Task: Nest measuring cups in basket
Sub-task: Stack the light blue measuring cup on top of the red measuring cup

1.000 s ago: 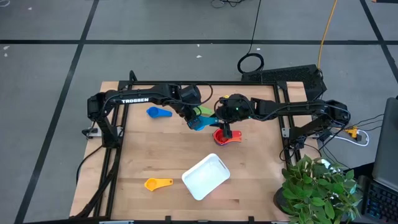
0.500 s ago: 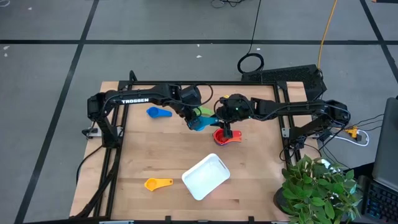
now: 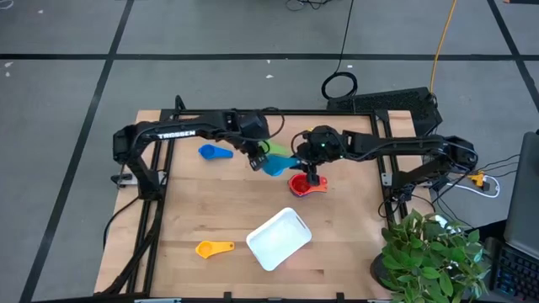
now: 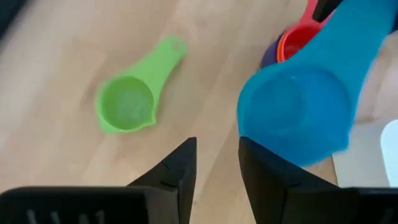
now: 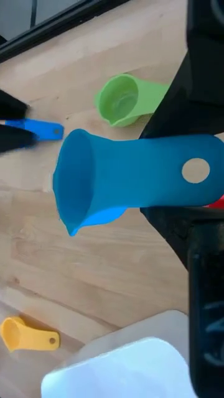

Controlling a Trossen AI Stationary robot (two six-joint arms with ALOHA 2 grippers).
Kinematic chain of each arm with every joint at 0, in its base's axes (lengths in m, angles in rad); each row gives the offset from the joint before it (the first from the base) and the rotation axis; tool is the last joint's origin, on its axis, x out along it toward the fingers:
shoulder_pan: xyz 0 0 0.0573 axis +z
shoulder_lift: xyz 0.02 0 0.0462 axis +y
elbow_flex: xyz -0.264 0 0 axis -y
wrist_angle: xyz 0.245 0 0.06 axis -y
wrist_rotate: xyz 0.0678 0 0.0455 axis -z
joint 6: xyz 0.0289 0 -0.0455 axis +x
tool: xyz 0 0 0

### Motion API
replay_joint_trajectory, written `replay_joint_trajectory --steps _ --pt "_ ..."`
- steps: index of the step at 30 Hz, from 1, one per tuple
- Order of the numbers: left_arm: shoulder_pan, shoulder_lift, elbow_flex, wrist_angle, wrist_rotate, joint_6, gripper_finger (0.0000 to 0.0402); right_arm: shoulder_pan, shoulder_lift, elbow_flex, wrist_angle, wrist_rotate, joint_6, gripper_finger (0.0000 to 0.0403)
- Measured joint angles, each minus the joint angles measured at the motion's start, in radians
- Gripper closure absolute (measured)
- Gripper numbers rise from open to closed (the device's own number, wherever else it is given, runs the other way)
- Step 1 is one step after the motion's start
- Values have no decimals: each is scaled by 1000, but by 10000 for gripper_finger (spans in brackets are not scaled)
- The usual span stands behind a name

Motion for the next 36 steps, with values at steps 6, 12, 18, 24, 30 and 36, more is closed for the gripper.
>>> replay_joint_trajectory --steps 6,12,18,24,30,36 --pt "1 -111 0 67 -46 61 277 -24 -113 -77 2 0 17 283" --pt "-30 -206 -87 254 -47 138 277 -20 -278 -239 32 -1 75 283" --pt "-62 -329 -328 590 -30 150 277 -7 -456 -469 215 -53 191 283" --pt "-68 -409 -521 847 -3 94 277 -6 -512 -623 328 -51 245 282" --pt "-68 -410 -572 912 -2 74 277 -5 -498 -708 437 -49 241 282" --pt "-67 -410 -572 914 -2 78 277 -5 -497 -743 462 -52 239 281"
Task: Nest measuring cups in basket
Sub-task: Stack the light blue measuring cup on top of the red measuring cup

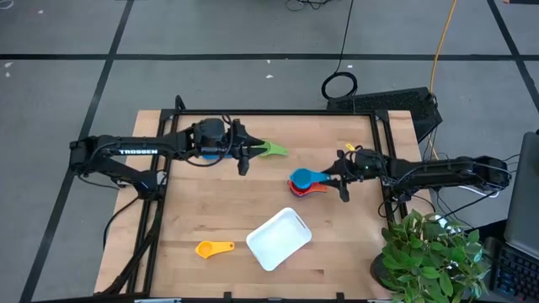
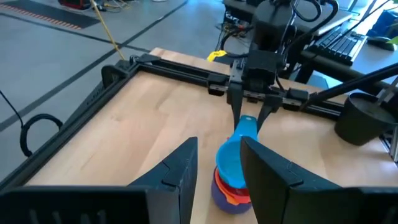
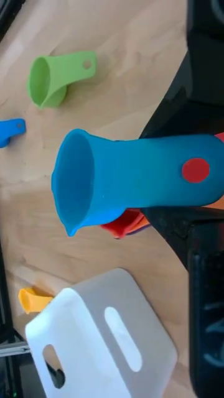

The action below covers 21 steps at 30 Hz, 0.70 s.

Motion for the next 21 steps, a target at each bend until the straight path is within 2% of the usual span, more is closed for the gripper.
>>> replay_joint_trajectory --steps 21 --pt "8 0 1 -48 -8 13 277 25 0 -19 18 -1 -16 207"
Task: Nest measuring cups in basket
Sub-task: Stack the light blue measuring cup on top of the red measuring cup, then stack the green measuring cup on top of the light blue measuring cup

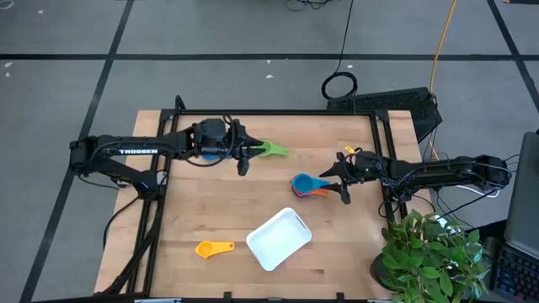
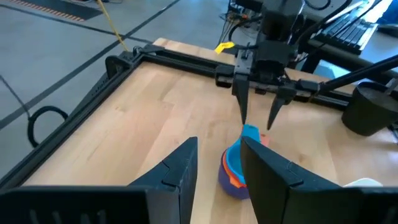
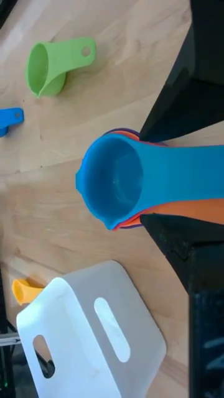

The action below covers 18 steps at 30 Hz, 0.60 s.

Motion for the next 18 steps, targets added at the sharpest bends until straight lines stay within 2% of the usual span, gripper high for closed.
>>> replay_joint_trajectory --steps 4,10,14,18 --pt "29 0 0 -65 -2 -3 277 -7 -3 13 -1 2 0 187" --pt "152 53 6 -170 25 -8 277 -53 -7 70 -1 4 -6 177" --pt "226 136 81 -308 57 33 277 -92 -7 113 -11 2 -5 177" --pt "260 255 207 -460 60 114 277 -130 -6 171 -76 0 -7 177"
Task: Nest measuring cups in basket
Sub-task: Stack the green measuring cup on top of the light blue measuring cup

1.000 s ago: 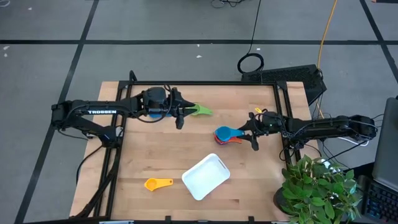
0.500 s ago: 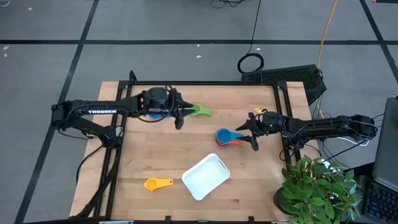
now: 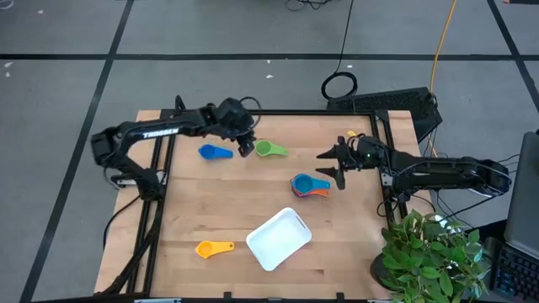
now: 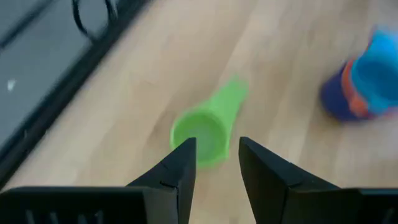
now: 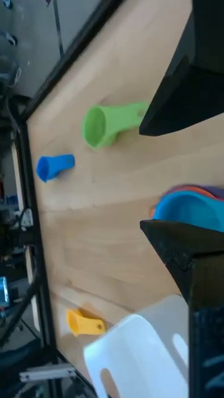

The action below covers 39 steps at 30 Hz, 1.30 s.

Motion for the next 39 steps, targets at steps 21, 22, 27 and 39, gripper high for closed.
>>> replay_joint_trajectory --steps 21,22,27,39 --pt "54 360 173 -63 16 102 277 -58 0 59 -94 -51 -61 177" --pt "54 367 173 -67 16 100 277 -58 0 59 -95 -51 -64 177" --pt "54 399 173 -60 17 97 277 -63 0 59 -95 -51 -75 177" --pt "54 452 173 -53 16 45 318 -64 0 59 -97 -50 -76 177"
